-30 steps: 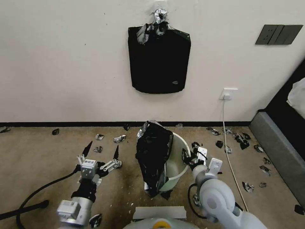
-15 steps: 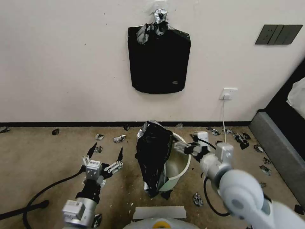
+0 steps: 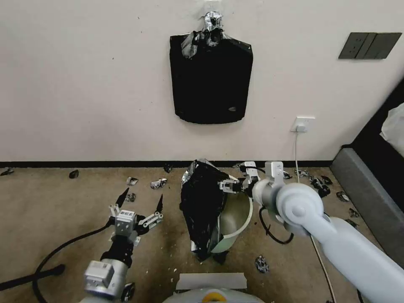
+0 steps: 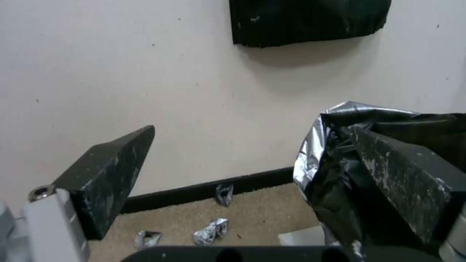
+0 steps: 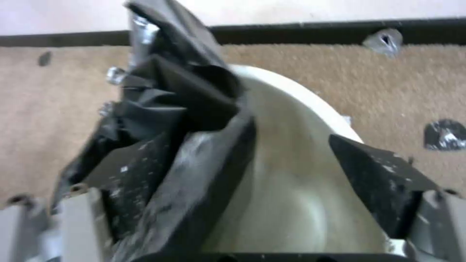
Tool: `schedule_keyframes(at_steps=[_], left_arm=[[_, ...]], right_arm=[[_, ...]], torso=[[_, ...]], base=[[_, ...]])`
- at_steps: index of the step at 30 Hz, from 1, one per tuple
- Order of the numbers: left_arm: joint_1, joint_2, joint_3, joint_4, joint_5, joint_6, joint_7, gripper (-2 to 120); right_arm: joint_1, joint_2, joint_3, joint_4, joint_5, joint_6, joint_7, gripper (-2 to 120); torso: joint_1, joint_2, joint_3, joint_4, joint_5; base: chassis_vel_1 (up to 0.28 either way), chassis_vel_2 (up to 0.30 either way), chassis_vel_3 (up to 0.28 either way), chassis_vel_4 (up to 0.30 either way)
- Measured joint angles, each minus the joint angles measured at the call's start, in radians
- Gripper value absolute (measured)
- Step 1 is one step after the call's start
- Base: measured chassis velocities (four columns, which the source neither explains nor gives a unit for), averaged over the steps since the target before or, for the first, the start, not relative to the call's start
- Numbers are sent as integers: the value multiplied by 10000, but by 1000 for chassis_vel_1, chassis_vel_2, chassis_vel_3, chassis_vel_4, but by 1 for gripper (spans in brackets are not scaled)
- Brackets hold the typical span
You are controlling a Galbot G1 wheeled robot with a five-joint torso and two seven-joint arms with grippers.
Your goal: Place a trash bag onto the trash bin.
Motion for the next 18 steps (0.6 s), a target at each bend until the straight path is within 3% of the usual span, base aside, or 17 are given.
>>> schedule_keyframes(at_steps=[10, 13, 18], left_arm=[[-123, 181, 181, -59, 57, 287, -55, 100], [-265, 384, 300, -104, 44, 545, -216, 100], [-433, 695, 486, -187, -121, 1048, -400, 100]], right_arm=[[81, 167, -70, -355, 276, -72, 47, 52], [40, 133, -63, -366, 374, -75, -243, 37], [-12, 99, -70, -348, 370, -76, -547, 25]], torso=[[0, 0, 0, -1, 0], [0, 0, 0, 0, 0], [0, 0, -1, -1, 0]], base=[[0, 0, 0, 0], [0, 0, 0, 0], [0, 0, 0, 0]])
